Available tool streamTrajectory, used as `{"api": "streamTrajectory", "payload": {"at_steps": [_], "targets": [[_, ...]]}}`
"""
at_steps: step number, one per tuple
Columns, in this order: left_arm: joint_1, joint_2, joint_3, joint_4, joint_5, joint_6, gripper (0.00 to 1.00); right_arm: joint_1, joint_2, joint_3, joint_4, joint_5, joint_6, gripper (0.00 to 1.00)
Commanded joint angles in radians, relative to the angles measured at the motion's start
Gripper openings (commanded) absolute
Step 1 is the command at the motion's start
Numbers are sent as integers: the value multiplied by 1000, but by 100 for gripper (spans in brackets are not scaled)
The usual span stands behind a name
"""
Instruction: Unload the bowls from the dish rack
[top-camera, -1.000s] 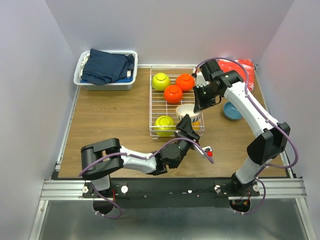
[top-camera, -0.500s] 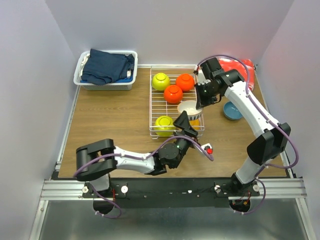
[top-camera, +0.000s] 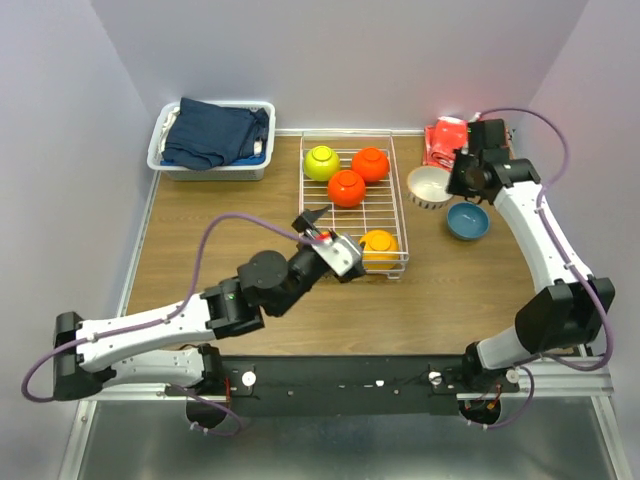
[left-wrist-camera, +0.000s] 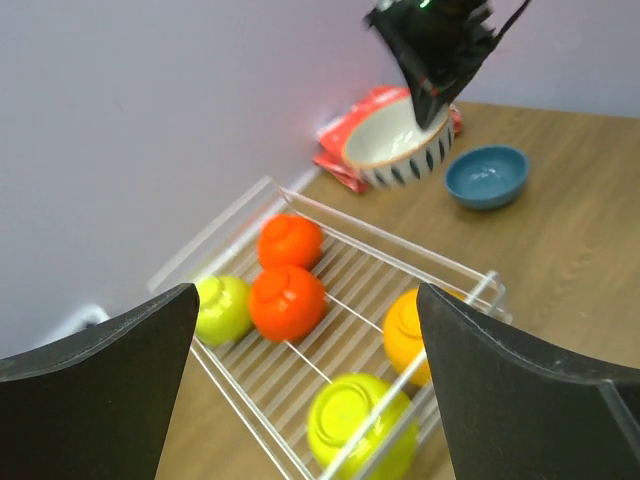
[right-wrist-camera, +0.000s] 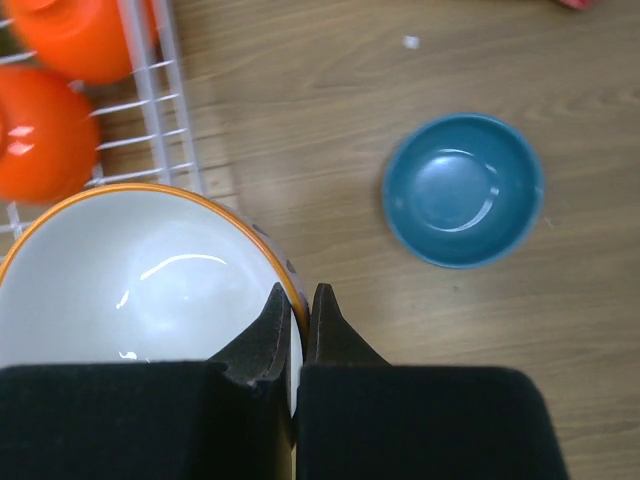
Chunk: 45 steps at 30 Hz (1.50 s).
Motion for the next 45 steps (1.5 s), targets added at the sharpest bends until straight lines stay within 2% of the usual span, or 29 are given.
{"api": "streamTrajectory", "payload": {"at_steps": [1, 3, 5, 8, 12, 20, 28, 32, 38, 45], "targets": [[172, -113, 1, -356, 230, -432, 99, -116, -86, -189, 263, 123, 113, 1], [255, -159, -11, -397, 278, -524, 99, -173, -116, -254, 340, 135, 146, 1], [367, -176, -27, -408, 328, -552, 99, -246, -127, -340, 389, 152, 171, 1], [483, -164, -38, -434, 350, -601, 99, -288, -123, -417, 467, 175, 191, 1], [577, -139, -27, -474, 337, -656, 99, -329, -77, -503, 613, 184, 196, 1], [610, -203, -90, -451, 242, -646, 99, -337, 64, -578, 776, 158, 173, 1], [608, -213, -96, -445, 200, -629, 99, -339, 103, -607, 863, 203, 133, 1], [608, -208, -97, -445, 216, -629, 99, -340, 115, -604, 862, 172, 116, 25], [608, -205, -99, -443, 223, -624, 99, -340, 112, -592, 827, 141, 108, 48], [608, -208, -97, -443, 223, -624, 99, -340, 72, -547, 722, 196, 101, 49]]}}
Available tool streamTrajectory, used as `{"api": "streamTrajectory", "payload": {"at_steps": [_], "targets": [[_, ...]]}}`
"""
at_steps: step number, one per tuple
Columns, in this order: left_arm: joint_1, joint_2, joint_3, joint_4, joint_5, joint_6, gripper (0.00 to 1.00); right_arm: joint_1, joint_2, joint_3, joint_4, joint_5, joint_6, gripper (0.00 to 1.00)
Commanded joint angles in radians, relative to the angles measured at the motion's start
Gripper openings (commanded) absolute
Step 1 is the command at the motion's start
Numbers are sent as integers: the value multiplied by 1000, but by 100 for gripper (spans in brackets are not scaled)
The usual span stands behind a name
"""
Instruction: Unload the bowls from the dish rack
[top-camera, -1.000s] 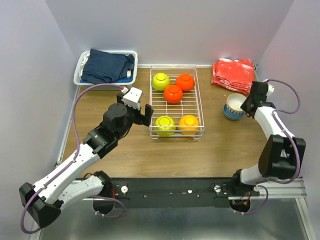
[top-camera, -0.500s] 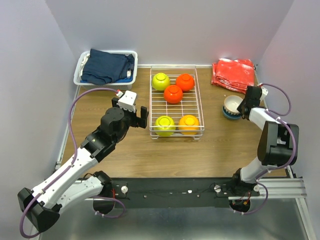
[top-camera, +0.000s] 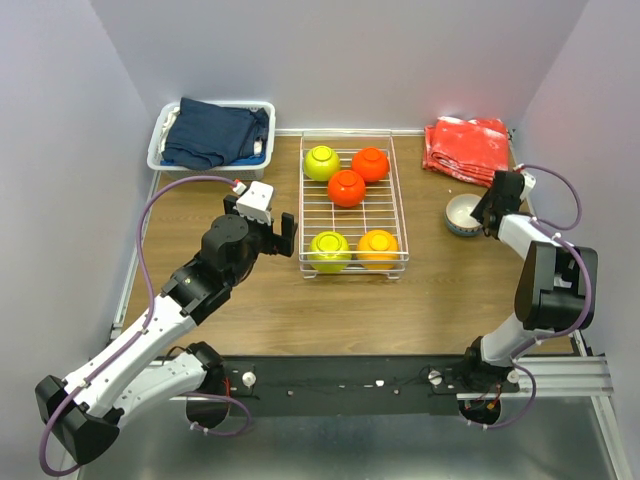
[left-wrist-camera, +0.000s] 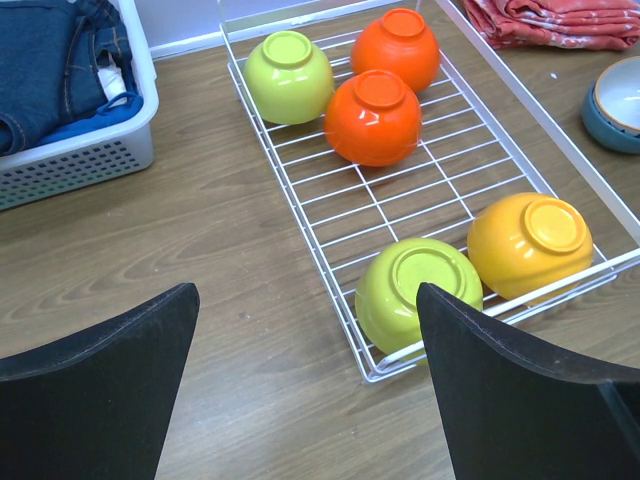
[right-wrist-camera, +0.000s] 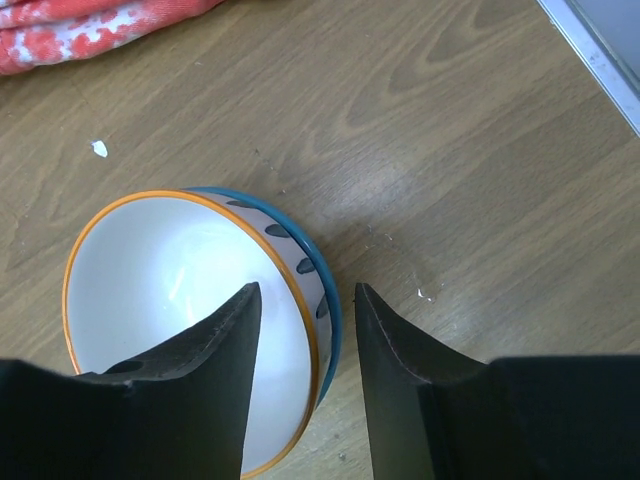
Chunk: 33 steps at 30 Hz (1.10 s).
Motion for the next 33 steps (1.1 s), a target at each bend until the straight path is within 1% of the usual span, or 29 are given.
{"api": "streamTrajectory", "payload": {"at_steps": [1, 3, 4, 5, 7, 8, 10, 11, 12, 22, 24, 25, 26, 28, 29, 31, 32, 33], "targets": [[3, -11, -10, 10, -14, 5, 99, -6, -33, 48, -78, 49, -10, 47], [3, -13, -10, 7, -19, 5, 99, -6, -41, 49, -92, 48, -6, 42], [3, -14, -10, 9, -19, 5, 99, -6, -40, 51, -97, 48, -6, 39], [5, -13, -10, 9, -20, 4, 99, -6, -40, 48, -100, 52, -1, 32], [5, -13, -10, 7, -20, 5, 99, -6, -36, 49, -104, 51, 0, 27], [3, -13, -10, 7, -20, 5, 99, -6, -32, 49, -107, 52, 0, 20], [3, -11, -12, 7, -19, 5, 99, -6, -20, 55, -121, 54, 2, 13], [3, -11, -12, 7, -19, 5, 99, -6, -18, 61, -127, 51, 3, 5], [3, -8, -12, 7, -20, 5, 99, -6, -13, 69, -138, 48, 8, 1], [3, 3, -10, 6, -3, 10, 99, -29, 63, 153, -253, -37, 20, 1], [3, 6, -9, 6, 4, 10, 99, -29, 69, 170, -270, -41, 14, 6], [3, 10, -9, 6, 6, 10, 99, -29, 65, 172, -273, -43, 8, 11], [3, 13, -10, 6, 15, 12, 99, -29, 54, 167, -270, -43, 3, 19], [3, 27, -6, 1, 21, 16, 99, -29, 4, 163, -270, -46, -9, 29], [5, 32, -4, -2, 21, 19, 99, -29, -18, 161, -273, -60, -15, 39], [3, 47, 2, -8, 23, 27, 99, -29, -73, 169, -287, -81, -32, 48], [3, 52, 5, -10, 21, 31, 99, -29, -91, 169, -293, -90, -32, 56], [3, 59, 10, -13, 26, 42, 99, -29, -107, 172, -299, -110, -30, 61]]}}
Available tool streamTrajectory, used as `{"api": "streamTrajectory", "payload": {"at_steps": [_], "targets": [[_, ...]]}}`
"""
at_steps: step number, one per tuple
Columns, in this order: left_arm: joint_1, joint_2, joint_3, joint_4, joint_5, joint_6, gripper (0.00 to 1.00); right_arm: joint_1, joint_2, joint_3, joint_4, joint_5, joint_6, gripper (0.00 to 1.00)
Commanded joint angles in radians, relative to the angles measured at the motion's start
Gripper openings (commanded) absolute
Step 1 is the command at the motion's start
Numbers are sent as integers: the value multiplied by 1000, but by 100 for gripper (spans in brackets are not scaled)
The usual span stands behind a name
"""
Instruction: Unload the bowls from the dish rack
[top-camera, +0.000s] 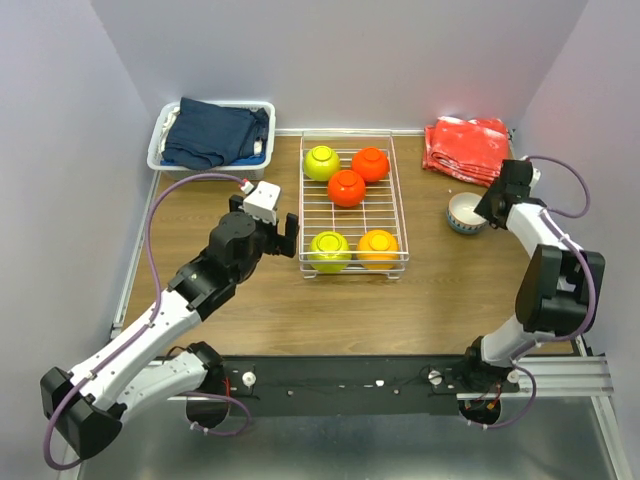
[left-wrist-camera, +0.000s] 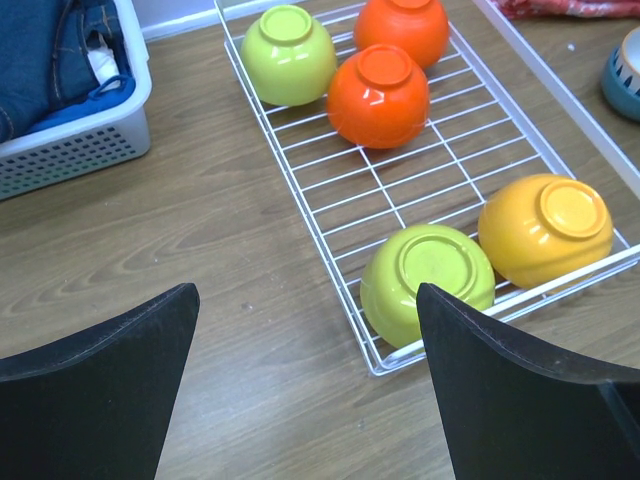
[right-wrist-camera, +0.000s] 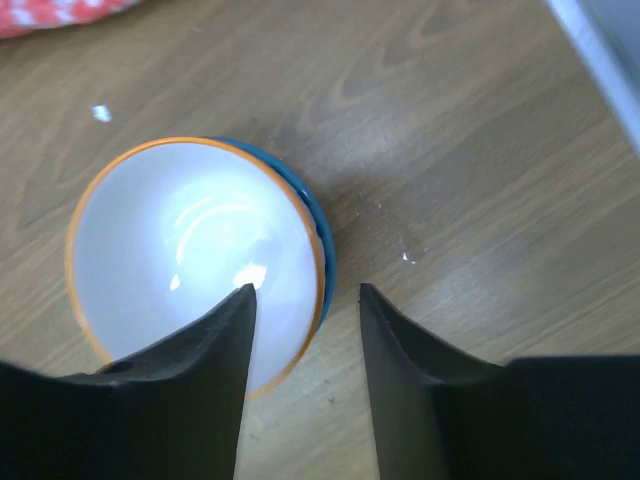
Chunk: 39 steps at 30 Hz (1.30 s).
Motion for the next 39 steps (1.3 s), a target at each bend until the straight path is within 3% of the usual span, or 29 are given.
{"api": "streamTrajectory", "payload": {"at_steps": [1, 6, 11, 17, 25, 32, 39], "targets": [[3, 42, 19, -14, 26, 39, 99, -8, -138, 32, -53, -75, -14, 65], [3, 145, 115, -63, 54, 66, 99, -2, -299, -25, -59, -193, 13, 84], [2, 364, 313, -158, 34, 112, 99, 36, -464, -175, 20, -273, 44, 100], [-41, 594, 525, -207, -55, 229, 99, 58, -685, -303, 86, -346, 94, 100], [-205, 943, 807, -244, -356, 557, 99, 76, -810, -392, 79, -377, 111, 100], [-244, 1122, 962, -178, -376, 770, 99, 105, -834, -418, 74, -382, 98, 100], [-209, 1278, 1114, -229, -304, 794, 99, 116, -842, -426, 68, -389, 82, 100]]}}
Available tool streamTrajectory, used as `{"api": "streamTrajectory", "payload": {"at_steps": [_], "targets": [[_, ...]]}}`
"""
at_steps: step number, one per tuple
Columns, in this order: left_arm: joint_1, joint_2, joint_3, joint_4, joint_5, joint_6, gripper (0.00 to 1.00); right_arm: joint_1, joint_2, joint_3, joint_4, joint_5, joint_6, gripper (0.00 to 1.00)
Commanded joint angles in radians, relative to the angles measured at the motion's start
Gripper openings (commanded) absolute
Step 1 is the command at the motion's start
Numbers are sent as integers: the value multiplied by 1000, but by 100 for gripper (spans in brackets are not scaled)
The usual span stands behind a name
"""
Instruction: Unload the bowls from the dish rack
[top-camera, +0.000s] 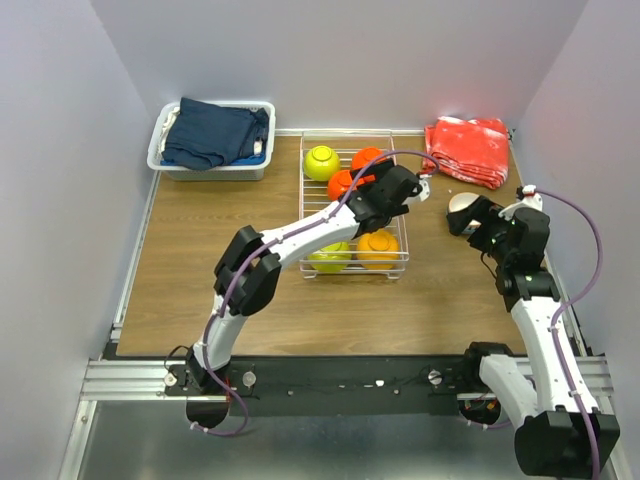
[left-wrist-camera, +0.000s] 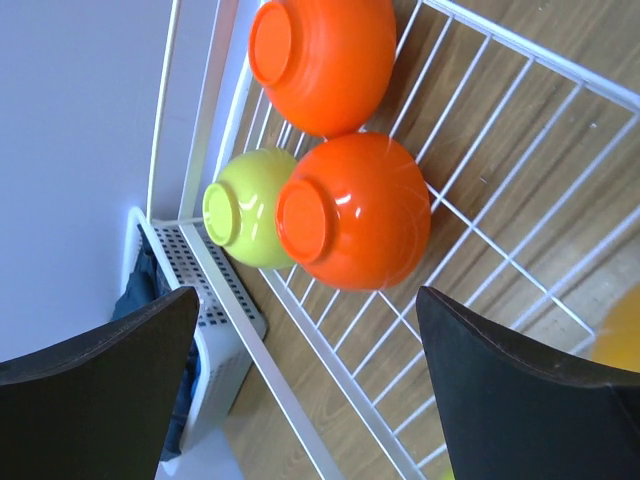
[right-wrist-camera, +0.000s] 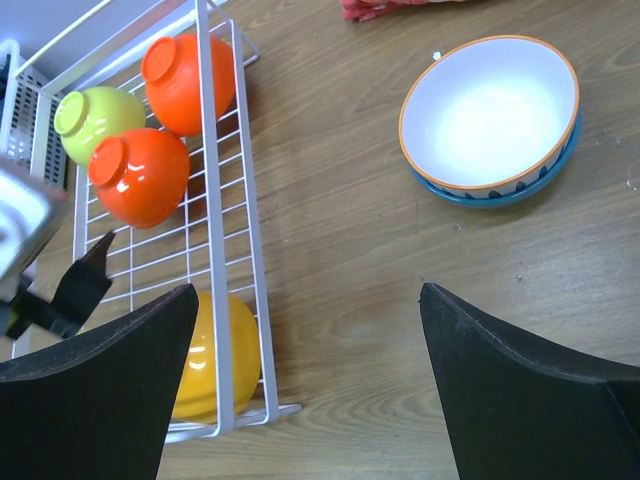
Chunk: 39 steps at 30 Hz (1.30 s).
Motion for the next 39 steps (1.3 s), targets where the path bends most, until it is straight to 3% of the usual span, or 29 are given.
{"api": "streamTrajectory", "payload": {"at_steps": [1, 21, 39], "targets": [[47, 99, 122, -59, 30, 58, 99, 10, -18, -16, 1, -24, -22, 100], [83, 273, 261, -162, 13, 1, 99, 11, -9, -36, 12, -44, -26, 100], [75, 334, 194, -75, -38, 41, 99, 11, 9, -50, 30, -78, -29, 100]]}}
